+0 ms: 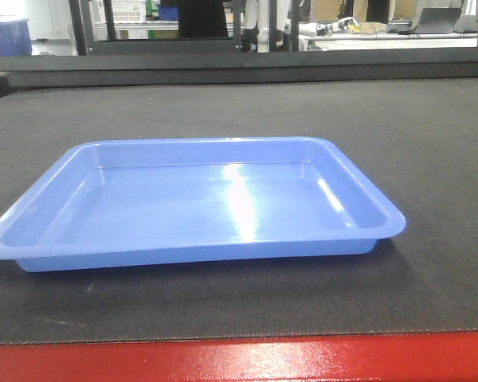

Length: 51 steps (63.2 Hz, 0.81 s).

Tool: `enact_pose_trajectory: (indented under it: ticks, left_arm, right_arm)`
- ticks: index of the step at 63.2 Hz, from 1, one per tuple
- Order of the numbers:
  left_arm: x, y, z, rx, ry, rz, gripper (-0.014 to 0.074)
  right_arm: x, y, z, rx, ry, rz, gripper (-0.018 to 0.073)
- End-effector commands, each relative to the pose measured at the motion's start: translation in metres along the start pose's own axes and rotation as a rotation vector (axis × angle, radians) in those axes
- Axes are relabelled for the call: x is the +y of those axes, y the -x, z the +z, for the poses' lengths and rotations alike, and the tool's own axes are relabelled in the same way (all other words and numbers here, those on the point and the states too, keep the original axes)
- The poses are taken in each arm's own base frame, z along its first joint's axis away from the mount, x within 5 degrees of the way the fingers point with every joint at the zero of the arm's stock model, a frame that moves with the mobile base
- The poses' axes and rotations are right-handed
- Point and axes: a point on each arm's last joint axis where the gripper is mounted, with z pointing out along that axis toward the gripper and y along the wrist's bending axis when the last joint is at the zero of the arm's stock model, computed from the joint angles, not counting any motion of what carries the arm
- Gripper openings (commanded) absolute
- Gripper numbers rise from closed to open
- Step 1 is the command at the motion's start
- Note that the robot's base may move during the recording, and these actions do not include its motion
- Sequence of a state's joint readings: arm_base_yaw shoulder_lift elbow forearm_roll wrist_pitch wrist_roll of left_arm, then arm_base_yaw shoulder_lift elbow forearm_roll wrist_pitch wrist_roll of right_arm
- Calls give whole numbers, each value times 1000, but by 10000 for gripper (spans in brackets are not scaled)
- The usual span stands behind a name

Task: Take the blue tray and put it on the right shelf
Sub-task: 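Move both grippers toward the short ends of the light blue tray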

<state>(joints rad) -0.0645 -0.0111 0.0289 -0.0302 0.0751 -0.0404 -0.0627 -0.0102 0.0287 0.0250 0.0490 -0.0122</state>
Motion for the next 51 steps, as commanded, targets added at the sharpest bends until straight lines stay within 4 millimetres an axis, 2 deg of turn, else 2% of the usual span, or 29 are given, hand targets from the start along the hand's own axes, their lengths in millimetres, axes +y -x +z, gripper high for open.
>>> enact_pose_trajectory:
  ticks: [1, 25, 41, 51]
  left_arm:
    - [0, -2, 0, -71, -4, -13, -48]
    - [0, -1, 0, -82, -5, -13, -48]
    - [0, 0, 0, -93, -5, -15, -48]
    - [0, 12, -2, -210, -10, -16, -48]
  right_arm:
    - [0, 17, -3, -136, 1, -9, 59]
    - [0, 17, -3, -136, 1, -9, 59]
    - [0, 23, -4, -196, 0, -9, 59]
    - [-1, 32, -6, -279, -1, 70, 59]
